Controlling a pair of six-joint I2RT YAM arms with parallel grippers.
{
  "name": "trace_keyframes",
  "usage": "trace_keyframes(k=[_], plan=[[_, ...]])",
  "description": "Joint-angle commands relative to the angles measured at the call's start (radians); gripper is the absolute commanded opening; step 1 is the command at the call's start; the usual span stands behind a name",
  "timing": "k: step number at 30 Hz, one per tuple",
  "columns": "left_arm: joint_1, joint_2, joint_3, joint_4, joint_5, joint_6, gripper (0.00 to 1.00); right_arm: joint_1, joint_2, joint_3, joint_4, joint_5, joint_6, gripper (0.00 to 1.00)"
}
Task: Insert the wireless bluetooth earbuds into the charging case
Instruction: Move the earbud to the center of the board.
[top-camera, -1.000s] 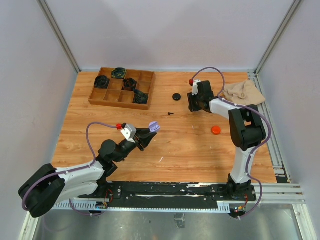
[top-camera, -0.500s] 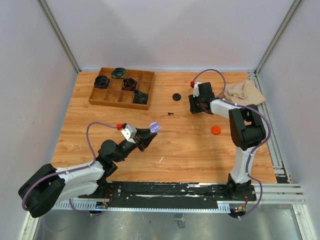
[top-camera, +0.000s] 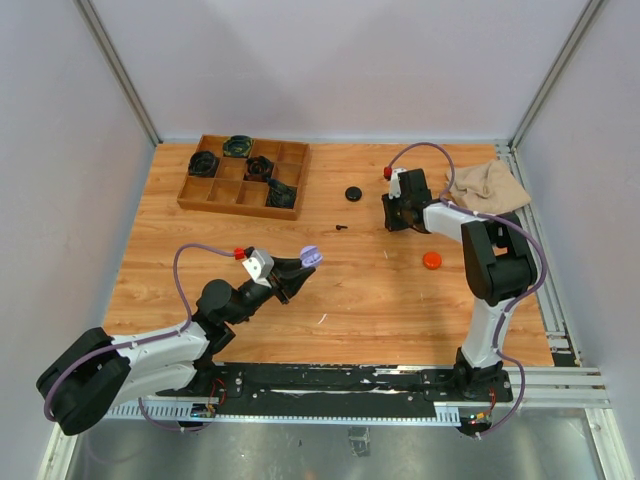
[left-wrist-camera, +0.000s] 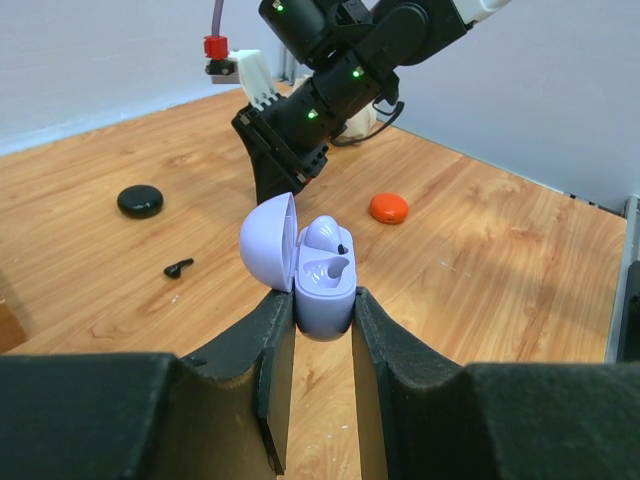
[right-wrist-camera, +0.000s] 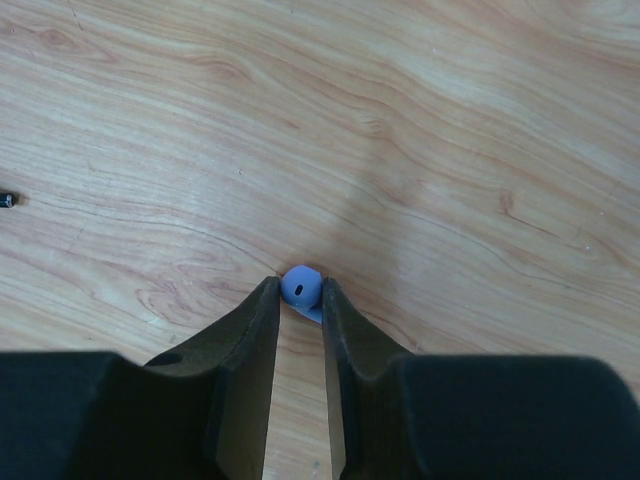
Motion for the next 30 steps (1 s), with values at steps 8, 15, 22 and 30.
trace_keyframes(k=[8, 15, 22, 30], plan=[[-0.002, -0.016, -0.01, 0.048, 0.012, -0.006, 0.0, 0.013, -0.012, -0.048, -0.126, -0.006, 0.054, 0.18], [-0.002, -0.029, -0.014, 0.043, 0.012, -0.01, 0.0, 0.057, -0.099, -0.122, -0.201, -0.035, 0.157, 0.18], [-0.002, -0.037, -0.016, 0.042, 0.018, -0.015, 0.0, 0.133, -0.165, -0.227, -0.239, -0.04, 0.212, 0.2], [-0.003, -0.045, -0.019, 0.039, 0.022, -0.023, 0.0, 0.211, -0.236, -0.301, -0.207, -0.016, 0.241, 0.35]])
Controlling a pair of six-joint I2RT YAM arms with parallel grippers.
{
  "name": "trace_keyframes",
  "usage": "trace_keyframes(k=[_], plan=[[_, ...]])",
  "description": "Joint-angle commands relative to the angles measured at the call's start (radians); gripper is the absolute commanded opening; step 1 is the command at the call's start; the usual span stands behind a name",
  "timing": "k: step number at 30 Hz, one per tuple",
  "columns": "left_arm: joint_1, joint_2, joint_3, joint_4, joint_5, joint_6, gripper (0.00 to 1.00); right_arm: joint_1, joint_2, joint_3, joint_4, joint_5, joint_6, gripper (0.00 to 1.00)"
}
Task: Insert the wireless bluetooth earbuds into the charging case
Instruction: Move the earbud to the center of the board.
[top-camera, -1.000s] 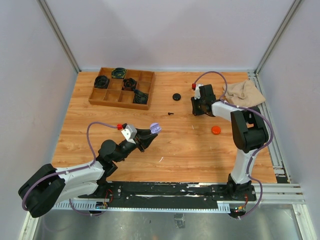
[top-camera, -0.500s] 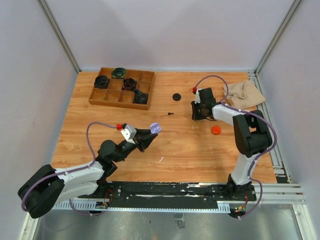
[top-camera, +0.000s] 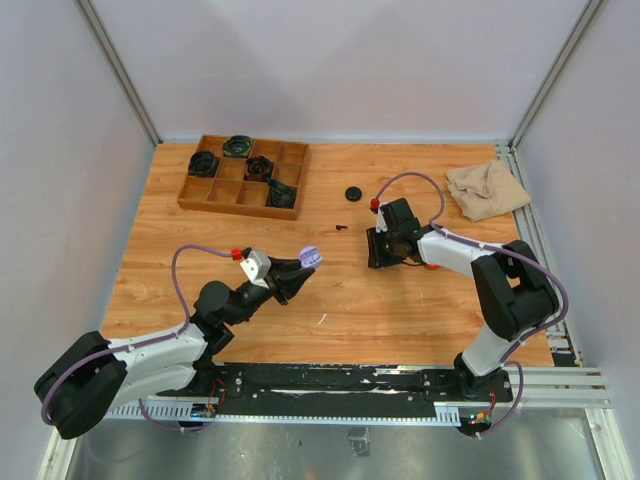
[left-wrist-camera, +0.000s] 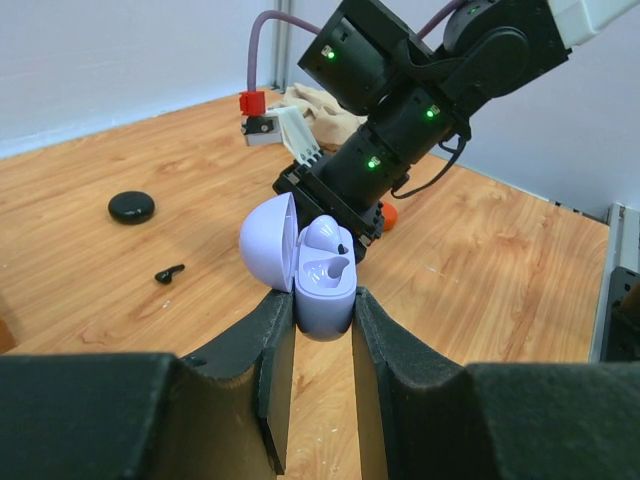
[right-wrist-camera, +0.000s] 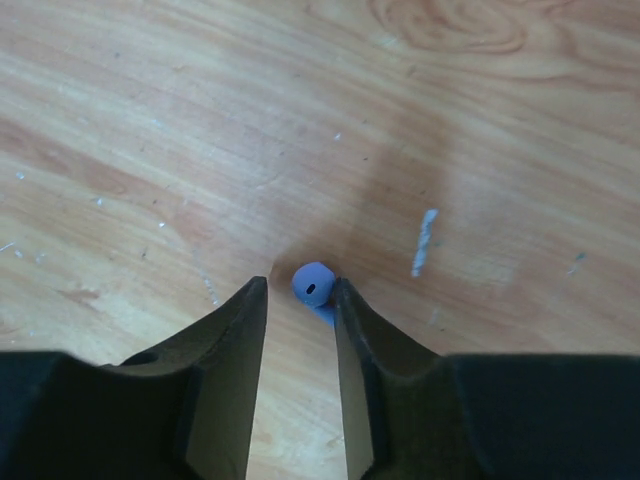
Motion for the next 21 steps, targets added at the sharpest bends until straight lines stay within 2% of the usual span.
trace_keyframes(k=[1, 7, 21], plan=[[-0.002, -0.02, -0.013, 0.039, 0.01, -0.002, 0.0, 0.032, -0.01, -0.052, -0.089, 0.018, 0.021, 0.38], [-0.002, -0.014, -0.013, 0.044, 0.013, -0.004, 0.0, 0.034, -0.041, -0.037, -0.126, 0.038, -0.022, 0.45], [-0.002, -0.008, -0.011, 0.044, 0.017, -0.005, 0.0, 0.087, -0.014, -0.012, -0.183, -0.001, -0.055, 0.39]])
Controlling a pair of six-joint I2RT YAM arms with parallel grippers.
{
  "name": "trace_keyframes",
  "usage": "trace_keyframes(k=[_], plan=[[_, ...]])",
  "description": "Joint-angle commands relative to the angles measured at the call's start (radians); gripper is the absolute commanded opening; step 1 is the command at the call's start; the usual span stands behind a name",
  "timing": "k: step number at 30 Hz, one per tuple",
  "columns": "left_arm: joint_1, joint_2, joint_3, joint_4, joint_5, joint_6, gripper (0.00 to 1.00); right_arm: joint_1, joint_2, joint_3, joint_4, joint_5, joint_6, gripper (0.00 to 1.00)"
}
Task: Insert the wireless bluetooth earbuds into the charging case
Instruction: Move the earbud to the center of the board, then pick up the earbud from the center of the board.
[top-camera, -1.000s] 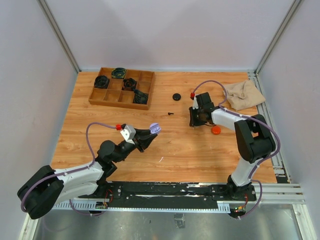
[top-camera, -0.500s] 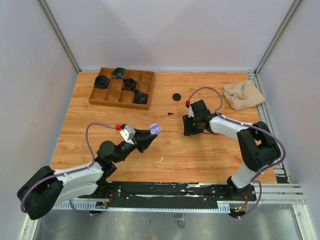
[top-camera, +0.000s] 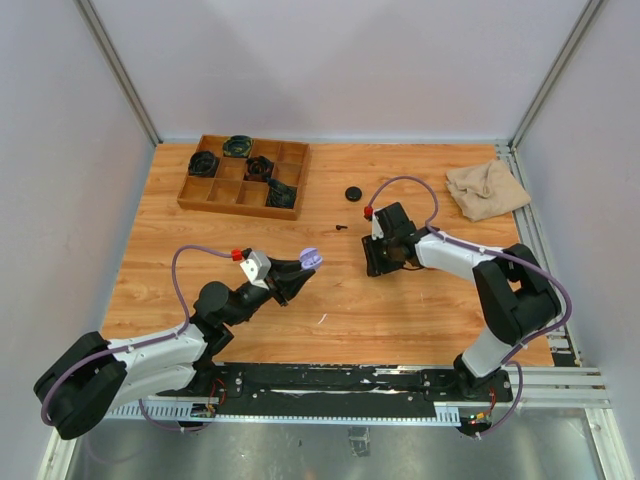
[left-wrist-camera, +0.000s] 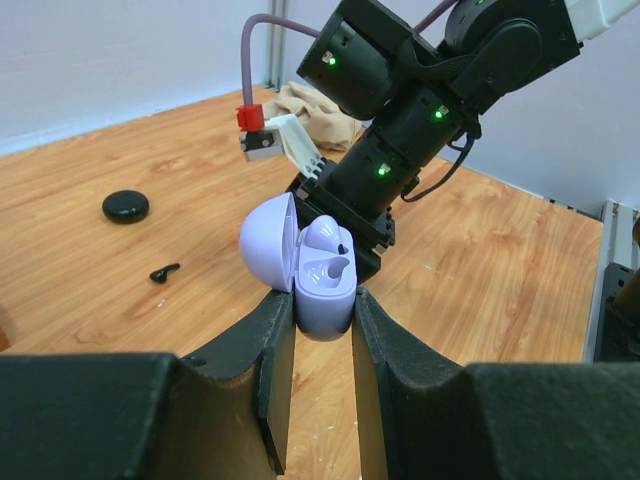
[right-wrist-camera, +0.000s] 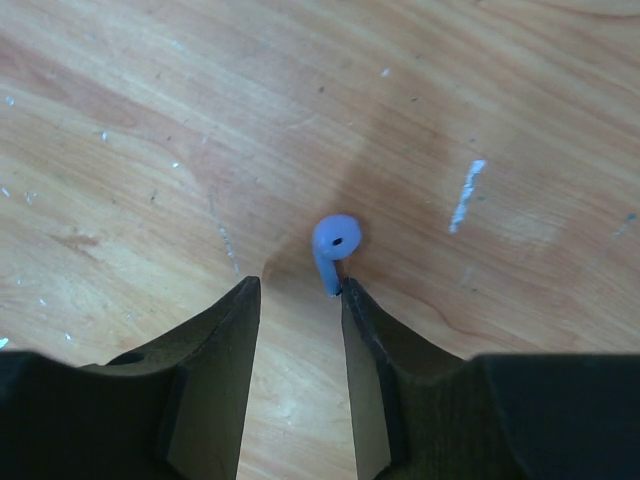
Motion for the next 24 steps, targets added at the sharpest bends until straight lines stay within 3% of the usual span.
trace_keyframes(k=[1, 12, 24], plan=[[-0.001, -0.003, -0.006, 0.044, 0.006, -0.002, 0.0, 0.043, 0.022, 0.012, -0.121, -0.008, -0.02, 0.39], [-0.002, -0.002, -0.007, 0.045, 0.005, -0.001, 0.0, 0.054, -0.008, 0.115, -0.251, 0.131, -0.056, 0.37], [-0.003, 0.001, -0.006, 0.046, 0.008, 0.0, 0.0, 0.055, 0.121, 0.293, -0.348, 0.155, -0.107, 0.36]])
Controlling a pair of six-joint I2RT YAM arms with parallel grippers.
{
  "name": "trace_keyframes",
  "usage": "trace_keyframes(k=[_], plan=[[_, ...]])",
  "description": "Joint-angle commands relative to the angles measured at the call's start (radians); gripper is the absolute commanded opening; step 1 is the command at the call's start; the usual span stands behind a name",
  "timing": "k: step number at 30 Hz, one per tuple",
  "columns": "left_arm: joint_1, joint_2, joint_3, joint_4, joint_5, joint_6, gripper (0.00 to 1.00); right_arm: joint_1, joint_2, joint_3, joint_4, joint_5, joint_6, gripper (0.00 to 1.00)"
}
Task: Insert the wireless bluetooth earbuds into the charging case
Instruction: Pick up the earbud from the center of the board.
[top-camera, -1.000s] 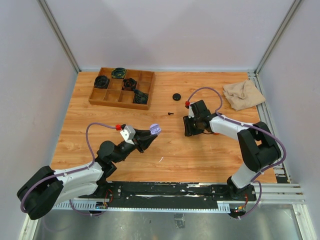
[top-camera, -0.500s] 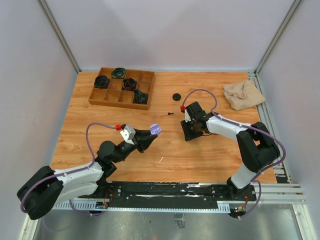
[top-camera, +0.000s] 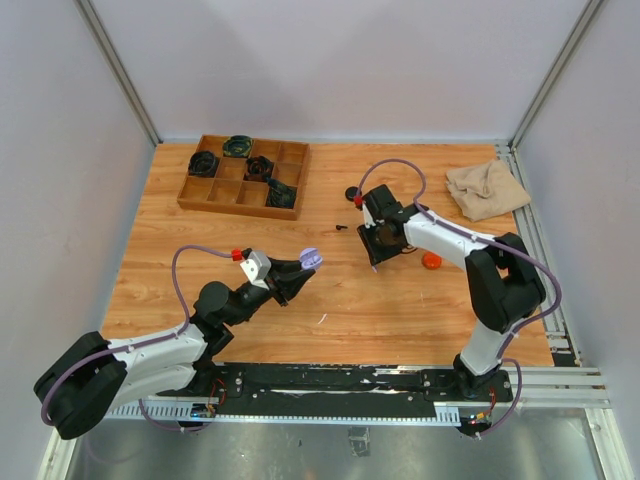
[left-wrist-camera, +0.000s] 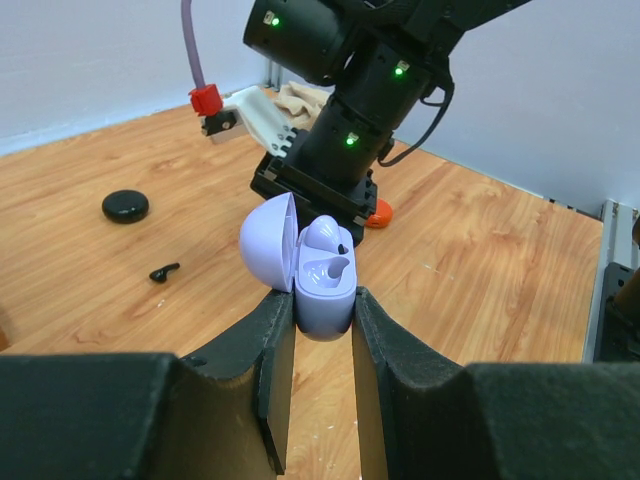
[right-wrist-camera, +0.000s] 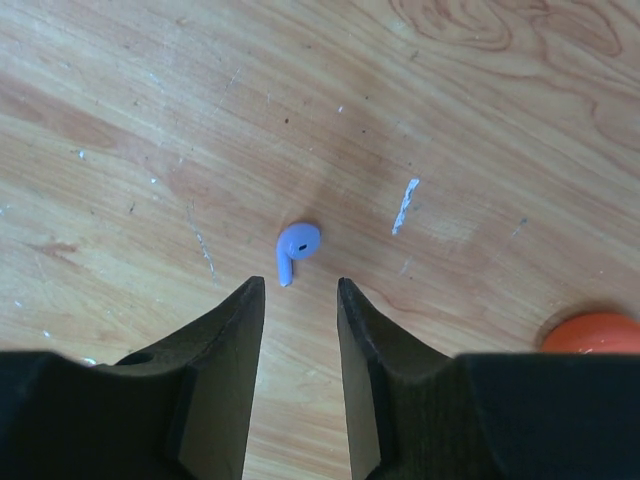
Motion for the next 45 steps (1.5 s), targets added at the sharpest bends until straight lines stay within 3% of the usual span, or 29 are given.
trace_keyframes(k=[1, 32, 45], plan=[[-0.002, 0.0, -0.006, 0.044, 0.007, 0.001, 0.0, 0.014, 0.061, 0.063, -0.079, 0.025, -0.032, 0.36], [-0.002, 0.004, -0.003, 0.035, 0.003, 0.003, 0.0, 0.042, 0.257, 0.218, -0.192, 0.028, -0.047, 0.31], [-0.002, -0.019, -0.001, 0.027, -0.01, -0.006, 0.0, 0.06, 0.203, 0.196, -0.194, 0.054, -0.053, 0.2]])
